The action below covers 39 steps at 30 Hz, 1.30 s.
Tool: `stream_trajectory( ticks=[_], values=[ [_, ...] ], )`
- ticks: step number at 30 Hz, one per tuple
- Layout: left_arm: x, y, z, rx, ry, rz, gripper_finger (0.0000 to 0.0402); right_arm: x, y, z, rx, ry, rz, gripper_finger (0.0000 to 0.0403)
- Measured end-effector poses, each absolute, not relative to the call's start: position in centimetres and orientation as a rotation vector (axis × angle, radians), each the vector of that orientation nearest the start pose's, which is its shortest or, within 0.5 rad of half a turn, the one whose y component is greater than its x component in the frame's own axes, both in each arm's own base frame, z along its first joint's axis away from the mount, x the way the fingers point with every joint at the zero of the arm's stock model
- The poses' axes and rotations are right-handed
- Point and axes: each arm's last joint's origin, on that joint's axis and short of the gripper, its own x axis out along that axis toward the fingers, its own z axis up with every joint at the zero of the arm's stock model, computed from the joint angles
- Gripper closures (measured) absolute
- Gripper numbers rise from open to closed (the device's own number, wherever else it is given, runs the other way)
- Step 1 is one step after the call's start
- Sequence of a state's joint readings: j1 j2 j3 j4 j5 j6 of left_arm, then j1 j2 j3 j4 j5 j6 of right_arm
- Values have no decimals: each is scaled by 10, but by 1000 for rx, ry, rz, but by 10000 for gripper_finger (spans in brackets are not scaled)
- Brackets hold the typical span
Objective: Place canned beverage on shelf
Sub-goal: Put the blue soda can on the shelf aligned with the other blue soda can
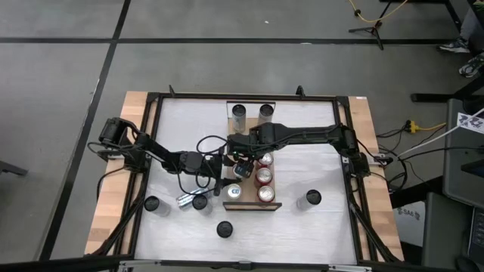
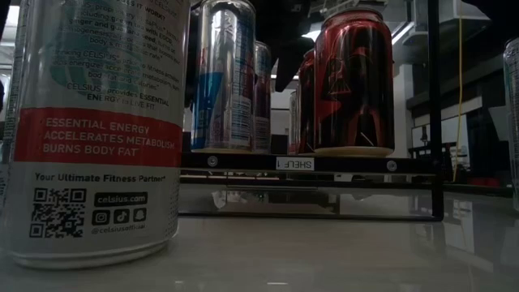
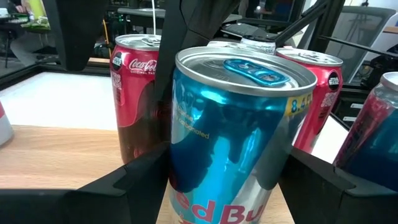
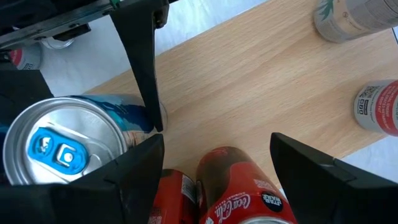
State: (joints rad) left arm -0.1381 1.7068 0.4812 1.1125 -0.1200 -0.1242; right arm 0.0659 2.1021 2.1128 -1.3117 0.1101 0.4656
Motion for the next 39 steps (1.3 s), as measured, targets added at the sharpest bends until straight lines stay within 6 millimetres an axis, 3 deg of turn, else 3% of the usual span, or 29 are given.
stream_trajectory(
  ticks=[24,39],
  values=[
    [282,-38,179,-125,-33,-30,136,423,25,301,284,1256,-338,116],
    [281,-37,185,-132,-89,-30,136,423,26,301,302,1264,-308,116]
  ],
)
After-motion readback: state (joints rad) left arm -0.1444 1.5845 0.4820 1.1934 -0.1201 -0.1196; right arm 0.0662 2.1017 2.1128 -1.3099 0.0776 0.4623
